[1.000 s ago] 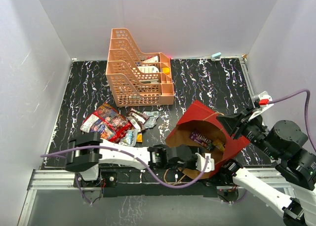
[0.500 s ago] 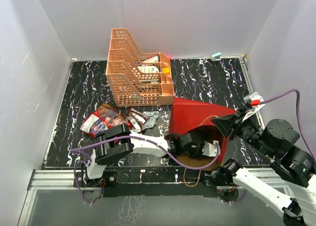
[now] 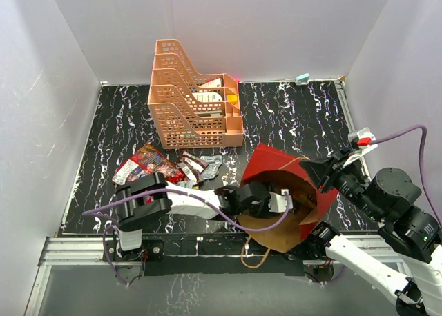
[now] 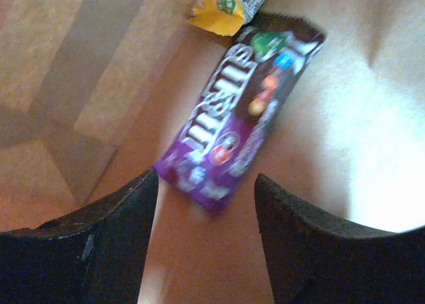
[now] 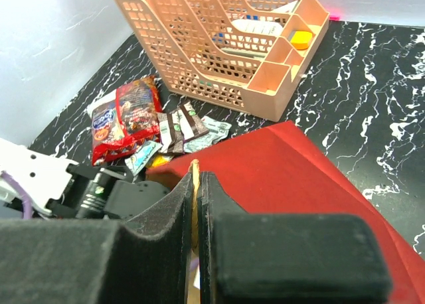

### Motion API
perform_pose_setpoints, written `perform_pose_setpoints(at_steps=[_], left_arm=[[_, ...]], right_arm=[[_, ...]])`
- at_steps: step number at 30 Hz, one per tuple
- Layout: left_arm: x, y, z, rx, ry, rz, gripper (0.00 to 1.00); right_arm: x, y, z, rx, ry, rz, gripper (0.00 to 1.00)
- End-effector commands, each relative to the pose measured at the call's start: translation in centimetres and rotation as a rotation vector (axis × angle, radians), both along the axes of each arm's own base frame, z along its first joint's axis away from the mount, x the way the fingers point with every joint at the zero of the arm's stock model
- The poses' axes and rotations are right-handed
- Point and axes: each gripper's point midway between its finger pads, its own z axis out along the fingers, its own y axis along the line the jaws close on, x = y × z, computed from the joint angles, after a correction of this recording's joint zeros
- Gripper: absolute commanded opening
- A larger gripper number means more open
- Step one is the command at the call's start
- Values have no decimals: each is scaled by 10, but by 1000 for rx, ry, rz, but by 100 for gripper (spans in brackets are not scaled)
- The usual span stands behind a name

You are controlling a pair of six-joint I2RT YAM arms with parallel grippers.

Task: Take the snacks out of the paper bag
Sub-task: Take out the snack from the paper bag.

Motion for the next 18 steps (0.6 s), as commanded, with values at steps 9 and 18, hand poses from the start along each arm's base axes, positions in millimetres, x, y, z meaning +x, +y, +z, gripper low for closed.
perform_pose_setpoints(at_steps=[9,18], left_arm=[[-25,-12,38,-113,82,-41,59],[2,-45,18,-131,13,67,77]], right_arm=[[8,2,14,83,-34,-36,7],[7,5,10,91,-30,-19,7]])
